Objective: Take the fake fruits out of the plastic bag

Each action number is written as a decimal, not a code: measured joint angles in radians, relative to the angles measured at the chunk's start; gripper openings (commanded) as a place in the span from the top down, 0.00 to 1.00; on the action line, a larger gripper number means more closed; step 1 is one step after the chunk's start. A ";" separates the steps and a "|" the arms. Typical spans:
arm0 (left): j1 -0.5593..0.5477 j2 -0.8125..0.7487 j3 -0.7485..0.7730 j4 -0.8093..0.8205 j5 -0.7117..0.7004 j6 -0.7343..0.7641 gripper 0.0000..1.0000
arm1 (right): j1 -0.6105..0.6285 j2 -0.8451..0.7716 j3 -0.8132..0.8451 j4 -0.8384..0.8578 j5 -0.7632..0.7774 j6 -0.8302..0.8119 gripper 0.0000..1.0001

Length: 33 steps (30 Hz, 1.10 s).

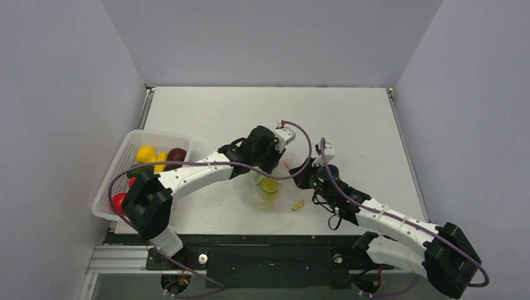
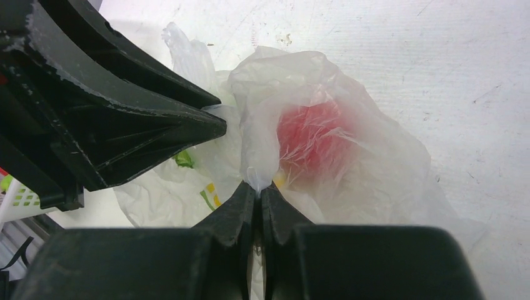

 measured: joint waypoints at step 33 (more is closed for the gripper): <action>-0.001 -0.347 -0.193 0.196 -0.242 -0.032 1.00 | -0.217 -0.135 -0.013 -0.197 0.003 -0.017 0.84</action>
